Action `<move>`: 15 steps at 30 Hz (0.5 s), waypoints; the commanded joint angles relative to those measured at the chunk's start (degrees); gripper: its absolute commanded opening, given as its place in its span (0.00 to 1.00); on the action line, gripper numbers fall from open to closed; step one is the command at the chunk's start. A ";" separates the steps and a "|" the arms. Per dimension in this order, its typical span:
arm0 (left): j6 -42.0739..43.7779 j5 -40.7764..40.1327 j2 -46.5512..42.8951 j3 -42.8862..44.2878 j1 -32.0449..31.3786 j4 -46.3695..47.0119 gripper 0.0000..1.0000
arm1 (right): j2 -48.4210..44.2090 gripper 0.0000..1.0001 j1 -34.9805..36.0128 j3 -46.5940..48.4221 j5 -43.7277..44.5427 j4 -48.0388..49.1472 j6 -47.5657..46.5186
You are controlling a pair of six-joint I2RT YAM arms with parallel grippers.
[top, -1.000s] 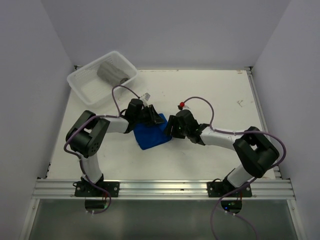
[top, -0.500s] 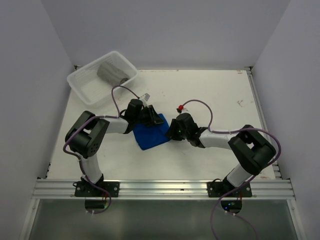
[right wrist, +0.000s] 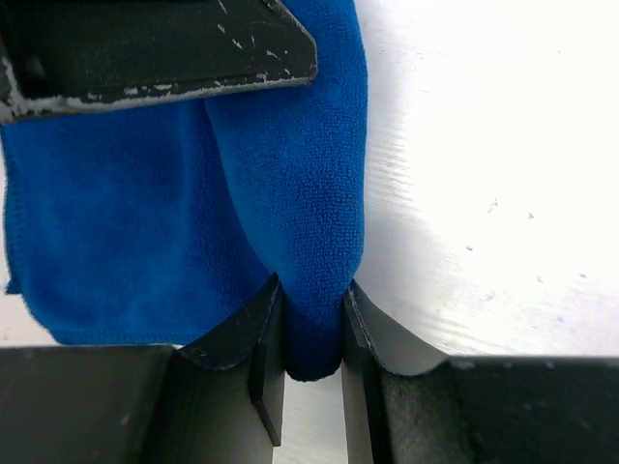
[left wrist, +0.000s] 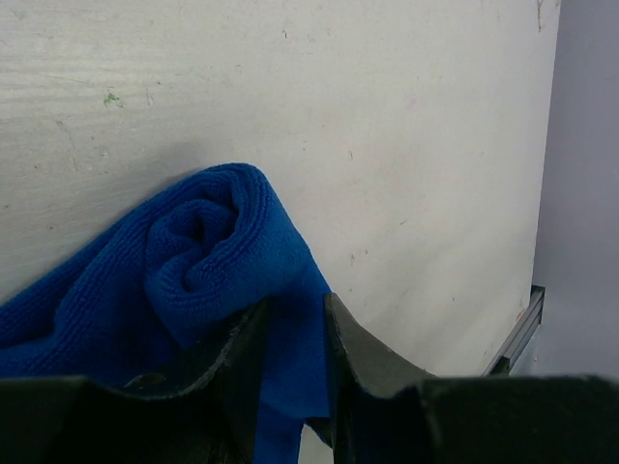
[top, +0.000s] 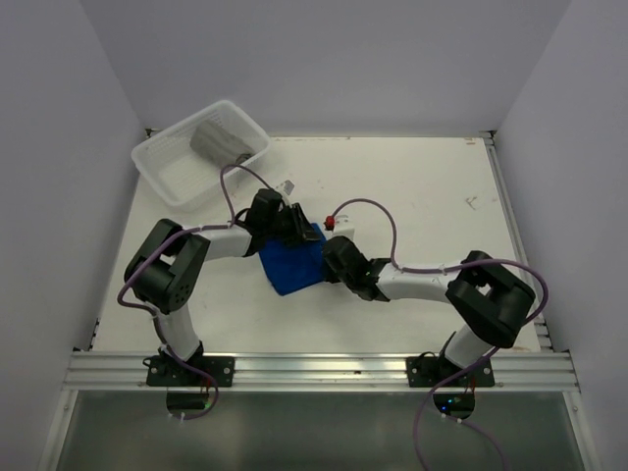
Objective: Roll the towels
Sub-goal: Roll the towel
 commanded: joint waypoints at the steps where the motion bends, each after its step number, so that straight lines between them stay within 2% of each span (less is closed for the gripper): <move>1: 2.13 -4.87 -1.83 2.34 1.84 -6.25 0.34 | 0.82 0.00 3.05 2.89 12.21 -9.88 -3.83; 4: 1.87 -4.43 -2.97 3.23 1.84 -6.87 0.34 | 2.67 0.00 5.60 5.61 19.07 -14.10 -4.45; 15: 0.99 -3.37 -7.98 3.67 1.93 -8.54 0.35 | 10.93 0.00 14.30 14.84 35.43 -23.79 -5.32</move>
